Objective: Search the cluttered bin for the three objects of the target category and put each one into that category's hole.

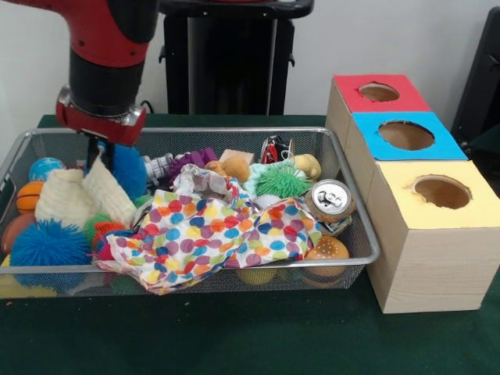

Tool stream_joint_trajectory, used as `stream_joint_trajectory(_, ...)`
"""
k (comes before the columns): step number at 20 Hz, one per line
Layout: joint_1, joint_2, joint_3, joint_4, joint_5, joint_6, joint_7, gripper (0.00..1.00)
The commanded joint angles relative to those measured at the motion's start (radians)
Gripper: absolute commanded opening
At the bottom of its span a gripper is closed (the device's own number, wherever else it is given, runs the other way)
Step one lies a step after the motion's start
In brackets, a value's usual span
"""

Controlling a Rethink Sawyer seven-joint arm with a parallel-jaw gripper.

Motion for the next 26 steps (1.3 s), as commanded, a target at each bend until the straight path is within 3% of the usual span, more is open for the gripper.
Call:
stream_joint_trajectory(1,-0.040,0.000,0.118,-0.054,0.005,0.111,-0.410,0.00)
stream_joint_trajectory(26,-0.069,0.007,0.142,-0.043,-0.029,0.096,-0.479,0.00)
